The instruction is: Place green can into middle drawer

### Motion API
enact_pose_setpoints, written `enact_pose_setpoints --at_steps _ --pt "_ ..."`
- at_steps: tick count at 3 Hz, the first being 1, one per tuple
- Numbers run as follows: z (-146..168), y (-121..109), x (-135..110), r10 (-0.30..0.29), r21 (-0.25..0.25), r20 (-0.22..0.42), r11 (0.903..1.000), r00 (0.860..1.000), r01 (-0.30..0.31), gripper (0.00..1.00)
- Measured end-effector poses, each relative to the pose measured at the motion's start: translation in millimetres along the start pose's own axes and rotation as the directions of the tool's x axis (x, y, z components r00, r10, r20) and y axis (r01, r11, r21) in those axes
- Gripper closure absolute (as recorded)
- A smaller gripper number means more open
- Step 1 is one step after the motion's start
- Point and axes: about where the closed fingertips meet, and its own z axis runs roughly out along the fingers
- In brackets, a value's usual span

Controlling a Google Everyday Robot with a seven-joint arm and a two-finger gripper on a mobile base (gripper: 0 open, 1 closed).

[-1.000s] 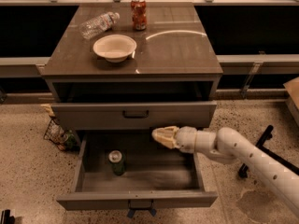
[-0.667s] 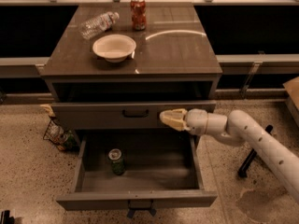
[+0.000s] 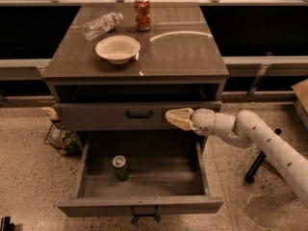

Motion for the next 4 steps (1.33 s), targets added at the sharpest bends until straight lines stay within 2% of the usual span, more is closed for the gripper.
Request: enact_pose_setpoints --at_steps 1,2,3,4 --pt "9 3 1 0.015 -0.051 0.039 0.9986 0.999 -0.013 0.70" --pt "-3 25 -12 0.002 -0.071 0.079 0.9974 0.997 0.003 0.93" --pt "-24 65 -40 -0.034 -0.057 0.054 0.9977 0.998 0.037 1.00" --pt "-22 97 -93 -0.131 -0.051 0.040 0.9898 0.991 0.133 1.00"
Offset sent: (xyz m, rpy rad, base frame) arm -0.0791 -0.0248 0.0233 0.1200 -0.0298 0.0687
